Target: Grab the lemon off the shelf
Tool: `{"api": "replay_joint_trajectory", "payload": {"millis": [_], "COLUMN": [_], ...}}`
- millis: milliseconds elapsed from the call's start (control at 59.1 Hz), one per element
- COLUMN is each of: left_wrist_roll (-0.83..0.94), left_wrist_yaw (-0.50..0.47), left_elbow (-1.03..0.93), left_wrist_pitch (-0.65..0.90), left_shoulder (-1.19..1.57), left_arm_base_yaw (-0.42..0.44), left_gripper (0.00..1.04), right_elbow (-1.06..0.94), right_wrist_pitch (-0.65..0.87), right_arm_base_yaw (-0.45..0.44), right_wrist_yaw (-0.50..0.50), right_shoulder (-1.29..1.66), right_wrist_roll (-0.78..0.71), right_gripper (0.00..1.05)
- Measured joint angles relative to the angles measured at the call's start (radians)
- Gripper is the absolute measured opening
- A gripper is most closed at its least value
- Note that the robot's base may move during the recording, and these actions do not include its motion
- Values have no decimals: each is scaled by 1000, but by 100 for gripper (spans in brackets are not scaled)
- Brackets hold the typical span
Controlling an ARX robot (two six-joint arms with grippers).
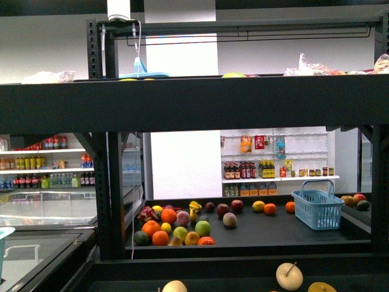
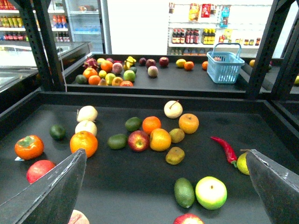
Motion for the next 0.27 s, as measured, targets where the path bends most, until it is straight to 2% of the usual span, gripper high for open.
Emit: {"api": "replay_joint_trajectory", "payload": {"millis": [271], "left_wrist_roll": [0], "left_wrist_yaw": [0], "left_elbow": [0], "left_wrist_pitch": [0], "left_shoulder": [0], "left_arm_base_yaw": [0], "left_gripper": [97], "right_elbow": [0], "right_wrist_pitch": [0], "right_arm_base_yaw": [0], "right_wrist_yaw": [0], "right_shoulder": [0], "right_wrist_roll": [0], "right_gripper": [102]}}
